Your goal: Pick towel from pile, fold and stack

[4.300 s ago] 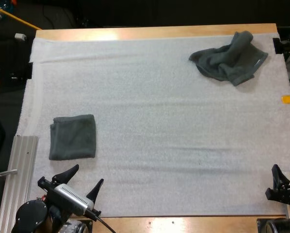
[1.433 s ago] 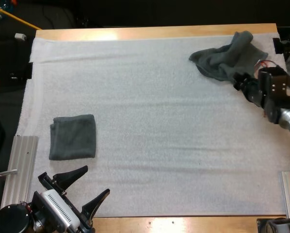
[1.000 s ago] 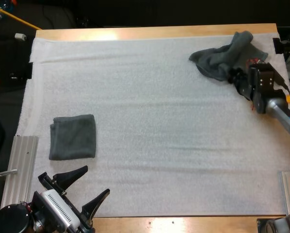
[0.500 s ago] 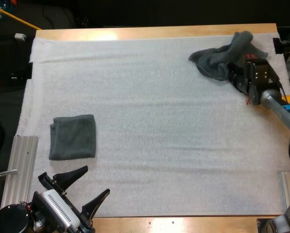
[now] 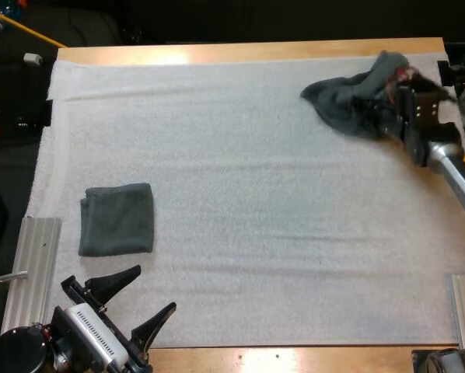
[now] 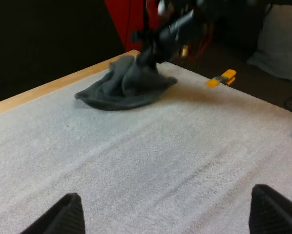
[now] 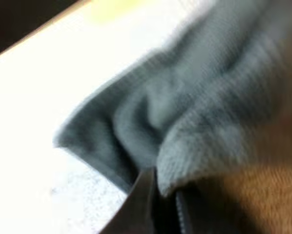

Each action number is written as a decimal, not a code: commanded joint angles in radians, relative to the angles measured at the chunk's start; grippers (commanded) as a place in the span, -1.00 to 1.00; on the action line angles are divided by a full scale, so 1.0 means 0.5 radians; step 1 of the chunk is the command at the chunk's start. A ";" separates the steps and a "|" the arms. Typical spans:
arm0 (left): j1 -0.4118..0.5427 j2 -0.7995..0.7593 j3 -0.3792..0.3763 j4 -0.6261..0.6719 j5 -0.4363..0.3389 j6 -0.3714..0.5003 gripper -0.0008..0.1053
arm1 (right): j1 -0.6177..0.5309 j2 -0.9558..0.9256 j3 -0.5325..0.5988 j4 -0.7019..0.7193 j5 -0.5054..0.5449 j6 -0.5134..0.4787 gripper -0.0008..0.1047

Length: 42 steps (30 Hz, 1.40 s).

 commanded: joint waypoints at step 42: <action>-0.009 0.007 -0.003 0.247 0.225 -0.018 0.27 | 1.013 -1.553 -0.019 1.140 -0.434 0.353 -0.99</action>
